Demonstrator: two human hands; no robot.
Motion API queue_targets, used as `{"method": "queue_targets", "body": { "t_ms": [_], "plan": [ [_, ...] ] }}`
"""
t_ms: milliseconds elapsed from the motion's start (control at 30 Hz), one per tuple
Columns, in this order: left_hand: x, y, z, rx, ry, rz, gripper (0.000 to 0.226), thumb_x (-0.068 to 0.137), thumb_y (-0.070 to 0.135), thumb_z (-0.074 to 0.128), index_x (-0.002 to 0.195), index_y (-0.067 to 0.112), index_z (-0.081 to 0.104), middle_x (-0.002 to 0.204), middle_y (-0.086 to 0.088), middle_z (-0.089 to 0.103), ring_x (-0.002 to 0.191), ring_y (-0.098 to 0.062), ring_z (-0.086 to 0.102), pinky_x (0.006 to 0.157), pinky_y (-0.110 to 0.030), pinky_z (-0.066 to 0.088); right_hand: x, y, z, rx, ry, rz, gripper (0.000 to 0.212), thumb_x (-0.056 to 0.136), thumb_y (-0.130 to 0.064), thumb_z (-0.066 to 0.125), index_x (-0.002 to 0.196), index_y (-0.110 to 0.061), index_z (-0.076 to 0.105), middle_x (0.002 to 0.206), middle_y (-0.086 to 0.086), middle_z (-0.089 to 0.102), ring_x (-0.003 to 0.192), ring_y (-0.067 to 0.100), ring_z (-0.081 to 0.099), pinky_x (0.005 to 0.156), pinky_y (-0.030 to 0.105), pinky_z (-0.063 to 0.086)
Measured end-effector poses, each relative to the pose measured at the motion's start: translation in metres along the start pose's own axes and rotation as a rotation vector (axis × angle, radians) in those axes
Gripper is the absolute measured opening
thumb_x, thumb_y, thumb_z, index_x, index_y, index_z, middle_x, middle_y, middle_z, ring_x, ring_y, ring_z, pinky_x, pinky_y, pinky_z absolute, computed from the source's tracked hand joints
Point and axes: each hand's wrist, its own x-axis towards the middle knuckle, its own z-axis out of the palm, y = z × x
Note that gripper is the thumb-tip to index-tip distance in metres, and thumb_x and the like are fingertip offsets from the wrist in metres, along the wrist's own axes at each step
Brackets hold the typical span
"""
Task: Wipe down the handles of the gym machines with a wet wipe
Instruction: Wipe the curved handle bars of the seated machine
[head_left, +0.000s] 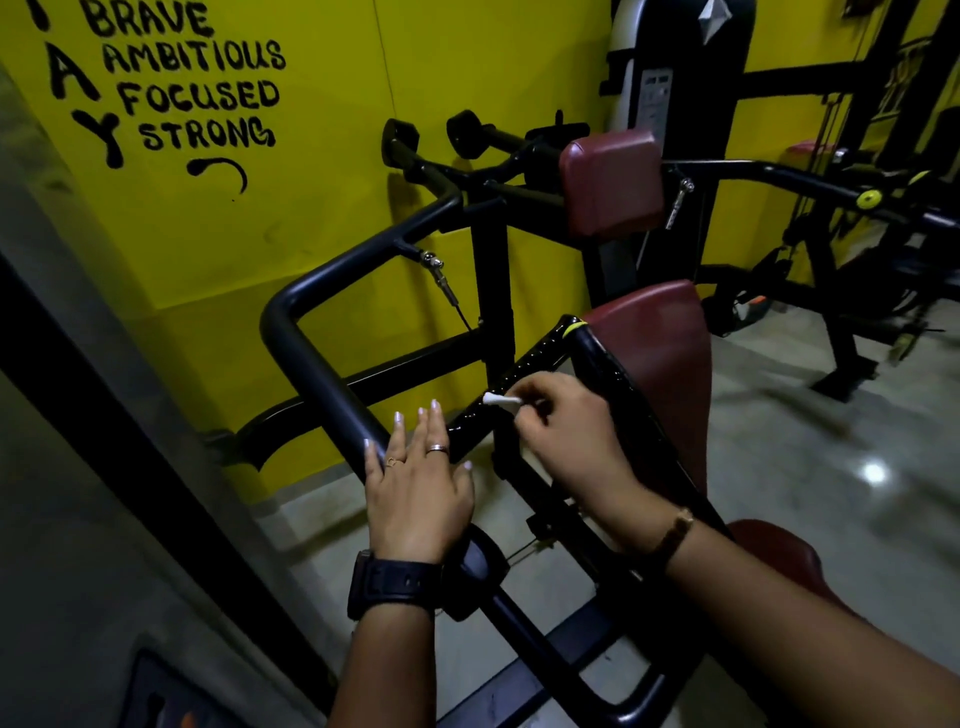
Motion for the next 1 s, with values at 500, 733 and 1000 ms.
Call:
{"method": "queue_targets", "body": {
  "t_ms": [500,733,1000],
  "plan": [
    [0.003,0.040,-0.018,0.062,-0.030,0.257,0.072,0.104,0.042,0.029,0.151,0.022,-0.021,0.160,0.003,-0.019,0.147,-0.016,-0.019,0.118,-0.042,-0.013,-0.044,0.014,-0.145,1.073,-0.010,0.594,0.020,0.091,0.000,0.048,0.108,0.003,0.060,0.087,0.014,0.072,0.067,0.016,0.070,0.058,0.024,0.059],
    [0.033,0.068,-0.015,0.188,-0.103,0.341,0.077,0.102,0.043,0.034,0.151,0.020,-0.021,0.161,-0.003,-0.021,0.148,-0.022,-0.018,0.121,-0.045,-0.005,-0.038,0.041,-0.134,0.273,0.241,0.083,0.043,0.087,0.010,0.054,0.115,-0.021,0.064,0.104,-0.011,0.071,0.095,0.001,0.065,0.079,0.011,0.049],
    [0.033,0.070,0.003,0.226,-0.045,0.320,0.080,0.101,0.039,0.038,0.152,0.016,-0.021,0.159,-0.004,-0.026,0.148,-0.022,-0.020,0.120,-0.044,-0.002,-0.001,0.046,-0.082,-0.404,0.143,-0.342,0.043,0.077,0.002,0.064,0.119,-0.006,0.065,0.129,0.015,0.061,0.113,0.030,0.062,0.096,0.030,0.039]
  ]
}}
